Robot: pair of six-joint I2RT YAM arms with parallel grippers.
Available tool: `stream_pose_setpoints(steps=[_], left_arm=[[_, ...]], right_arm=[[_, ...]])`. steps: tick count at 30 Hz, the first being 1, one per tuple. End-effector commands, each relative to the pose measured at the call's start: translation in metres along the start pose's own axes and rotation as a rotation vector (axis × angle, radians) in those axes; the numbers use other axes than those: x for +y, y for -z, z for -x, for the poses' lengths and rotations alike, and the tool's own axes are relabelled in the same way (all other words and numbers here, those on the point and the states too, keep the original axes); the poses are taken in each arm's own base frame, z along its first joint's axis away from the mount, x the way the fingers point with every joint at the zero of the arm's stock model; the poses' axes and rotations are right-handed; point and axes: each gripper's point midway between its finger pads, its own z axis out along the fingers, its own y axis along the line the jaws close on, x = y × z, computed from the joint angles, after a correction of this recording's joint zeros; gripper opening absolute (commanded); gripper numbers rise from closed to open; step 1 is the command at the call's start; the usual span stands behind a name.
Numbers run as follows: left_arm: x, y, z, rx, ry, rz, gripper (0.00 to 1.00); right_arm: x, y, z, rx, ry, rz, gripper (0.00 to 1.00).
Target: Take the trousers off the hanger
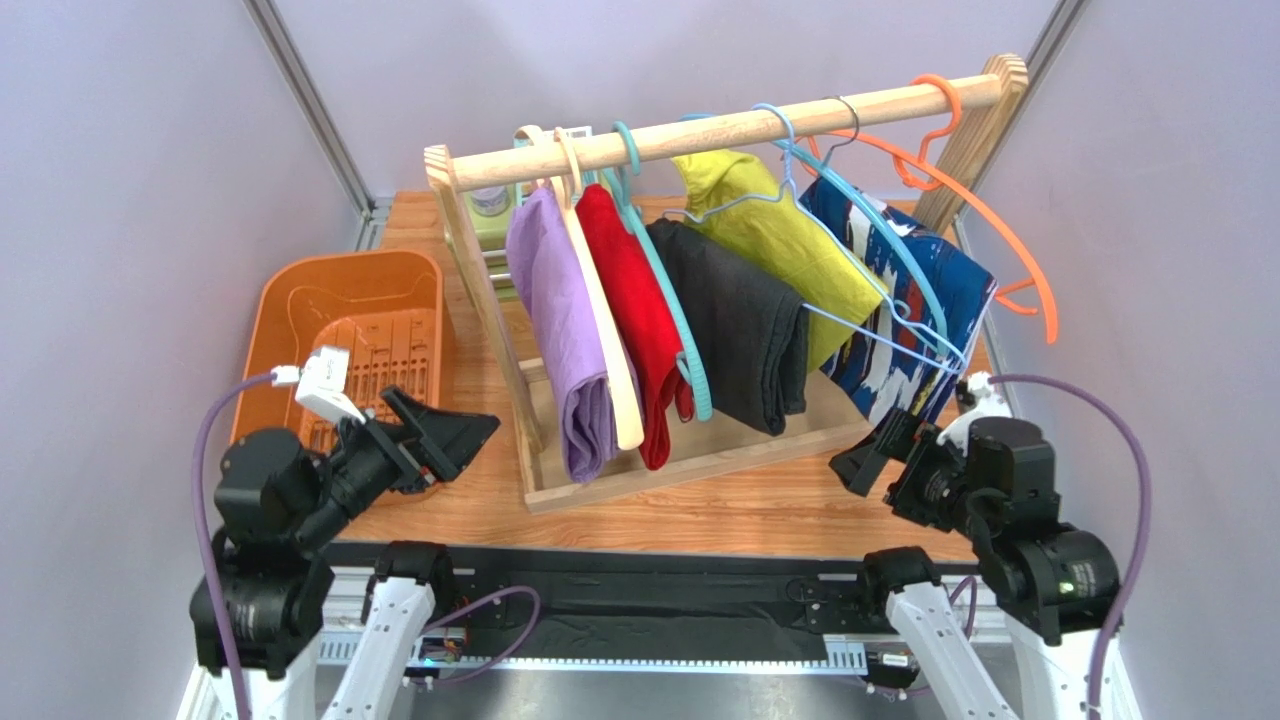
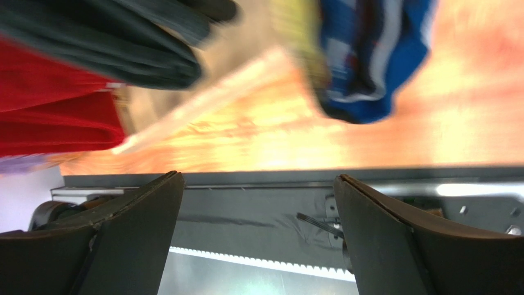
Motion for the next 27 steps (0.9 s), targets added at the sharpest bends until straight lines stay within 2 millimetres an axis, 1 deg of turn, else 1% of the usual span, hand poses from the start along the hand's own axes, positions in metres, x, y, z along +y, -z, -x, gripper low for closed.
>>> stream_pose_setpoints(steps=[1,3,4,6,7,8,9,10,11,12,13,14,15,16,17,18,19,20,22,23,25,27], left_arm=[[0.0,0.0,-0.015,0.198,0.046,0.068,0.99],[-0.008,-0.004,-0.014,0.214,0.064,0.018,1.0],[-0.023,-0.006,-0.009,0.209,0.063,-0.06,1.0],[-0.038,-0.008,-0.001,0.177,0.048,-0.147,0.99],[-0.043,-0.005,0.001,0.157,0.061,-0.161,0.99],[-0.044,-0.005,0.003,0.14,0.062,-0.166,1.0],[-0.045,-0.005,0.009,0.107,0.061,-0.16,1.0],[-0.047,-0.003,0.011,0.094,0.068,-0.165,0.99],[-0.049,-0.003,0.013,0.084,0.066,-0.173,0.99],[-0.055,-0.001,0.016,0.077,0.055,-0.196,0.99],[-0.057,-0.002,0.017,0.083,0.052,-0.201,0.99],[-0.059,-0.002,0.018,0.088,0.046,-0.207,0.99],[-0.064,0.001,0.018,0.096,0.032,-0.227,0.99],[-0.065,-0.001,0.02,0.104,0.012,-0.232,0.99],[-0.066,-0.001,0.02,0.108,0.003,-0.234,0.99],[-0.068,0.001,0.021,0.104,-0.009,-0.237,0.99],[-0.067,0.001,0.022,0.104,-0.016,-0.235,0.99],[-0.068,0.001,0.023,0.103,-0.017,-0.236,0.98],[-0.069,0.0,0.023,0.105,-0.006,-0.243,0.98],[-0.07,0.0,0.023,0.106,-0.004,-0.245,0.97],[-0.07,0.001,0.022,0.105,-0.002,-0.249,0.97],[-0.069,0.0,0.022,0.098,0.0,-0.248,0.96]], right_arm=[[0.01,0.045,-0.007,0.036,0.108,0.043,1.0],[0.019,0.052,-0.001,0.024,0.138,0.078,1.0],[0.03,0.062,0.003,0.013,0.155,0.126,1.0],[0.043,0.071,0.012,0.008,0.189,0.162,1.0],[0.054,0.088,0.021,-0.037,0.208,0.199,0.99],[0.061,0.091,0.029,-0.036,0.217,0.203,0.99],[0.066,0.097,0.035,-0.047,0.231,0.213,0.98],[0.072,0.106,0.039,-0.056,0.246,0.233,0.98],[0.085,0.115,0.051,-0.073,0.263,0.262,0.97],[0.093,0.121,0.055,-0.078,0.283,0.292,0.96],[0.106,0.126,0.055,-0.057,0.296,0.352,0.96],[0.12,0.129,0.063,-0.039,0.304,0.393,0.95],[0.129,0.133,0.065,-0.024,0.313,0.434,0.92],[0.14,0.137,0.067,-0.01,0.322,0.481,0.91],[0.148,0.134,0.076,0.002,0.322,0.494,0.91],[0.156,0.145,0.084,-0.04,0.345,0.524,0.91],[0.164,0.149,0.088,-0.045,0.354,0.551,0.91],[0.171,0.143,0.095,-0.017,0.345,0.562,0.91],[0.188,0.151,0.1,-0.009,0.354,0.643,0.89],[0.195,0.15,0.105,0.001,0.326,0.661,0.88],[0.21,0.159,0.114,-0.029,0.331,0.737,0.88],[0.223,0.161,0.118,0.006,0.279,0.789,0.88]])
